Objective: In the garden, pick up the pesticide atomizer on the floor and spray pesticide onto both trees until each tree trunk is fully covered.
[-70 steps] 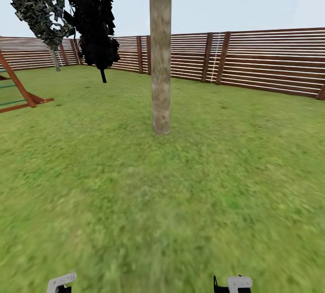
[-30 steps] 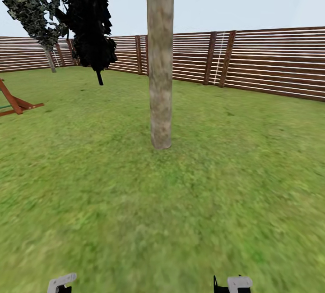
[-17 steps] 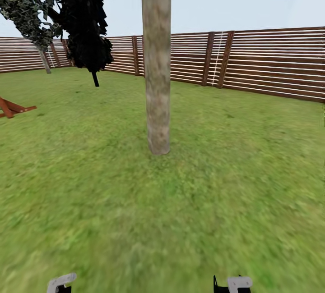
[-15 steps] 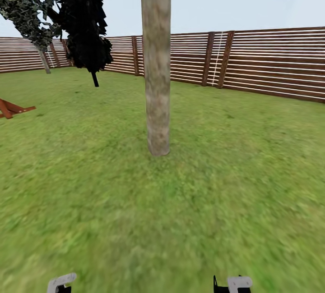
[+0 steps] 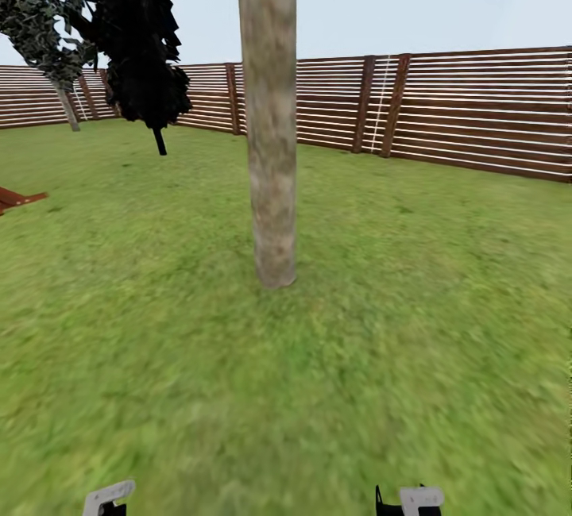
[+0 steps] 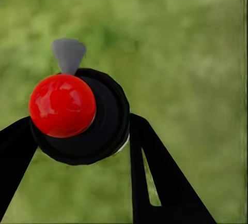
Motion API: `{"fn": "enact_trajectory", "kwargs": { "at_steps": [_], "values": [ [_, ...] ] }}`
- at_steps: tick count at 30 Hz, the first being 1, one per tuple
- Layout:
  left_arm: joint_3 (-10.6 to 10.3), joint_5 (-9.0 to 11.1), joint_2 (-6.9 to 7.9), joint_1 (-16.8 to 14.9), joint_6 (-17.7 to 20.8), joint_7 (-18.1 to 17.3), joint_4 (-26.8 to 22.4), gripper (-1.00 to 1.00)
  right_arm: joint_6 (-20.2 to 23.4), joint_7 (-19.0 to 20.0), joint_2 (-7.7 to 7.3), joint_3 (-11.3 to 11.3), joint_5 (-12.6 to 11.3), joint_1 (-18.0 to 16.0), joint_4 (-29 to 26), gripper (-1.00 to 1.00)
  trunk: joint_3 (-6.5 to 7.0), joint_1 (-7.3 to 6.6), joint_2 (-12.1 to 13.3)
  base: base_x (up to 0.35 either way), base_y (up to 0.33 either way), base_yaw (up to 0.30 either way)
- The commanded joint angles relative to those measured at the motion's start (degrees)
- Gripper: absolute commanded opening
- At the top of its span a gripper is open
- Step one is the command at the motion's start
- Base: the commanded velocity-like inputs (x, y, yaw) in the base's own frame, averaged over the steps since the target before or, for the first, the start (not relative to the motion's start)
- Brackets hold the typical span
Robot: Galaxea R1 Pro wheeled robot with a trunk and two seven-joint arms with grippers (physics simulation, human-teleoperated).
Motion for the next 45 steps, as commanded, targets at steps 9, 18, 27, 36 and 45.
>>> {"fn": "enact_trajectory", "kwargs": {
  "at_steps": [9, 18, 27, 36, 45],
  "values": [
    [0.24, 0.35, 0.25, -0.06, -0.21, -0.61, -0.2, -1.0, 0.1, -0.76, 0.08, 0.13, 0.25, -0.05, -0.24, 1.0, -0.05, 0.02, -0.02, 0.339, 0.0, -0.138],
    [-1.03, -9.28, 2.13, -2.25, 0.89, -8.39, -7.0, -1.0, 7.94, 7.38, -1.32, 0.49, 5.35, -0.05, -14.85, 1.0, -0.05, 0.02, -0.02, 0.339, 0.0, -0.001],
    [-1.52, -29.45, 6.52, -11.62, 10.72, -34.61, -8.56, -1.0, 19.05, 39.03, -3.95, 0.41, 17.22, -7.35, -21.58, 1.0, -0.05, 0.02, -0.02, 0.339, 0.0, 0.0],
    [-1.6, -43.64, 6.12, -17.28, 17.99, -55.2, -16.58, -1.0, 19.79, 63.53, -4.03, 0.34, 25.66, -12.32, -26.9, 1.0, -0.05, 0.02, -0.02, 0.313, 0.0, 0.0],
    [-1.64, -47.39, 6.32, -17.25, 19.74, -56.88, -18.59, -1.0, 19.69, 66.71, -4.0, 0.18, 25.73, -12.35, -28.31, 1.0, -0.05, 0.02, -0.02, 0.063, 0.0, 0.0]
  ]
}}
